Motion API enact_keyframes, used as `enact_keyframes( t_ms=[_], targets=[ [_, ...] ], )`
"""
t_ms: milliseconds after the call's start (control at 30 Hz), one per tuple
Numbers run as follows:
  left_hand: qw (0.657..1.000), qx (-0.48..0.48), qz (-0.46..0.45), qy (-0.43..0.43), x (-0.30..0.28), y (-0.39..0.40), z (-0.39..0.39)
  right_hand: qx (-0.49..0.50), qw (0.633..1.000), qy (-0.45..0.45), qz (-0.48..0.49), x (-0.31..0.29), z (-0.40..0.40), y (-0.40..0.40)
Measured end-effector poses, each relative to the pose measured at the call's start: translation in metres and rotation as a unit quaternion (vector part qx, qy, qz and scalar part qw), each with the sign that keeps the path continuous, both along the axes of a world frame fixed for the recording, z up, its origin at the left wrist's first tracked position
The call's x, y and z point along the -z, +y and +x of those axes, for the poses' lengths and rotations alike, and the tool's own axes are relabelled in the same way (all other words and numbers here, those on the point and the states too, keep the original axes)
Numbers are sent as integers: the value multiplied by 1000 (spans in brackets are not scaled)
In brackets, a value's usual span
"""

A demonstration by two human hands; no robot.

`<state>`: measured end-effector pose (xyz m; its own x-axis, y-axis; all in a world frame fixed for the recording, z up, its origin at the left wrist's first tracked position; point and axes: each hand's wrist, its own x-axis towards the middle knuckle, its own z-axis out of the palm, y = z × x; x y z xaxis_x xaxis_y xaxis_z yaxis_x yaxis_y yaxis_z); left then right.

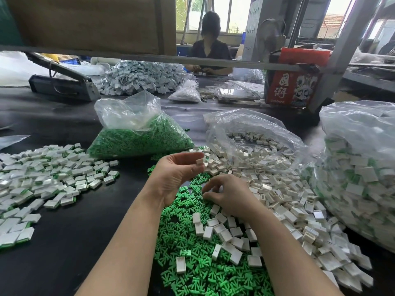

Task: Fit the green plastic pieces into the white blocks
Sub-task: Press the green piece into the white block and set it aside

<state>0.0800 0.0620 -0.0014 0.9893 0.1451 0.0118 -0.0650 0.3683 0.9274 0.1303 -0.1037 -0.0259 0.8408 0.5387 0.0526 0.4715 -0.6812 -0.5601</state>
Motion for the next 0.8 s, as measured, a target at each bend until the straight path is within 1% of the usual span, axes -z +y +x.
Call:
enact_keyframes(
  t_ms=[167,300,467,633,800],
  targets=[
    [1000,-8,-10,7,0,0,1,-3,1000,-25,-8,3,1,1],
    [1000,-9,4,17,-1,0,0,-4,999,-42,-25,2,0,3],
    [1000,-12,8,5,-1,0,0,-45,997,-45,-32,-3,-3,1],
    [999,-26,6,18,1,0,0,-57,996,-54,-39,-4,-4,5],
    [998,-42,50,27,2,0,0,-86,995,-31,-36,-3,-5,3]
  ],
)
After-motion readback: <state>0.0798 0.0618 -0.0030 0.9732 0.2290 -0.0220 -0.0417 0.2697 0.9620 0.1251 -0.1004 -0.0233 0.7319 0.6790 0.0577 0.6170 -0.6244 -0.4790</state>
